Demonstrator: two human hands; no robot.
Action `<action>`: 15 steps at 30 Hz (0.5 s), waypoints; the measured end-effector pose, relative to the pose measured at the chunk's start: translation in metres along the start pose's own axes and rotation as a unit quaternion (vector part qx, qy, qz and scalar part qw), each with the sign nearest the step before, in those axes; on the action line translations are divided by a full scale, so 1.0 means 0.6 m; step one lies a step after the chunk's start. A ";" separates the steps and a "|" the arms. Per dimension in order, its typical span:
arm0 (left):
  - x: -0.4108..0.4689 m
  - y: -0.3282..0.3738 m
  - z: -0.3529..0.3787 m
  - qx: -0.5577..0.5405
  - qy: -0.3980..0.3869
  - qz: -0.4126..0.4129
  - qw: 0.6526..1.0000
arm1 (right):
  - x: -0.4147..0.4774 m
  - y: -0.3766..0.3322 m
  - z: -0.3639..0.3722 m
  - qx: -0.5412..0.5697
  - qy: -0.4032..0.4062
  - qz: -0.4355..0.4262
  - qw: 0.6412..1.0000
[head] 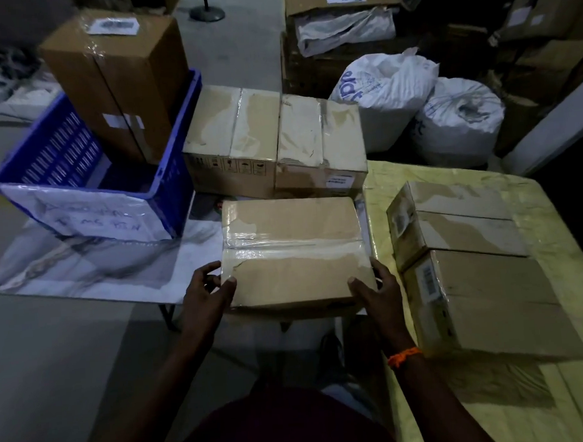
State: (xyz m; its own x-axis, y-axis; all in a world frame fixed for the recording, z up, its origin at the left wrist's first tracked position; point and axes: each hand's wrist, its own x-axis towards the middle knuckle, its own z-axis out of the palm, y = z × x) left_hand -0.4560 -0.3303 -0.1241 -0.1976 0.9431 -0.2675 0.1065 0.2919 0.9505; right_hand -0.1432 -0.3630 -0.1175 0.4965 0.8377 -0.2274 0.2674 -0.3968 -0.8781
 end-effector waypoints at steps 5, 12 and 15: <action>0.005 -0.009 0.012 0.071 0.011 0.044 0.996 | -0.004 -0.006 0.022 -0.122 0.014 -0.051 0.991; 0.063 0.013 0.093 0.477 -0.095 0.277 0.828 | 0.048 -0.056 0.114 -0.396 -0.109 -0.242 0.879; 0.083 0.038 0.123 0.551 -0.169 0.262 0.774 | 0.072 -0.070 0.143 -0.432 -0.139 -0.265 0.851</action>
State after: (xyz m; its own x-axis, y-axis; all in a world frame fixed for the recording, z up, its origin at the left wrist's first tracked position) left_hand -0.3918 -0.2648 -0.1276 0.4003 0.9115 -0.0947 0.8891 -0.3612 0.2811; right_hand -0.2036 -0.2779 -0.1263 -0.0643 0.9937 -0.0922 0.9599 0.0363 -0.2779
